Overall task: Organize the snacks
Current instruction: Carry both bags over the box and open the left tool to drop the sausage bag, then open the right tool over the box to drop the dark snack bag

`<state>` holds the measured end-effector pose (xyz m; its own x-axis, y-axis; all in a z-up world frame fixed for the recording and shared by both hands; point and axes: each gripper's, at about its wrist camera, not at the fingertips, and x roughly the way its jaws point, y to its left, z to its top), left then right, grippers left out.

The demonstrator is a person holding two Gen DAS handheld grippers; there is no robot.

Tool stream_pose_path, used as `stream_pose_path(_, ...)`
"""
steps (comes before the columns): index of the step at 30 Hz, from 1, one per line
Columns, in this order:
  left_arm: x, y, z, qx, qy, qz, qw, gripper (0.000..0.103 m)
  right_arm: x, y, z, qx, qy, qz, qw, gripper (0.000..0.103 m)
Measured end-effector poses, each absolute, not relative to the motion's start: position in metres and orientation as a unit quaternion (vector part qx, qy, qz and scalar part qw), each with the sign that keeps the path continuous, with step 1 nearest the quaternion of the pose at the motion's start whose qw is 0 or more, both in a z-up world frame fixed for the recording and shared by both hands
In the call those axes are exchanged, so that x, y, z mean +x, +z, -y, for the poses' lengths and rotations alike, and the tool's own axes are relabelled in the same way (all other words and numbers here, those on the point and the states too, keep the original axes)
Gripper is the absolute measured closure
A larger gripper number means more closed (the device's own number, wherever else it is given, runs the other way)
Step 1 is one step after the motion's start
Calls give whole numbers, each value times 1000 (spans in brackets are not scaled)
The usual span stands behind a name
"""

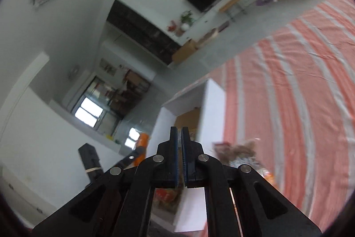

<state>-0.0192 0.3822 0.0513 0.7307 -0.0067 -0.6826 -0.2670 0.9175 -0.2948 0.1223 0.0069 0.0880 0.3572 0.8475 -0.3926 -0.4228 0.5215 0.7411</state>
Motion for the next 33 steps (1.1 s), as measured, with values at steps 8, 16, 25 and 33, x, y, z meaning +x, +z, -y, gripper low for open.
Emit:
stream_pose_path(8,-45,6,-403,-172,117,-386,899,42,117,97,-143,109,461,-418,775,23)
stream_pose_path(16,-29,-6,-389,-165,104,-384,902,49,133,-55,-122,-75,279,-573,767,16)
stream_pose_path(25,-35,15,-391,-142,135,-336,921,8,131,-113,-156,-137,253,-562,775,23)
stream_pose_path(33,-50,13,-398,-179,120,-331,919,8,146,-94,-98,35,288,-579,762,89)
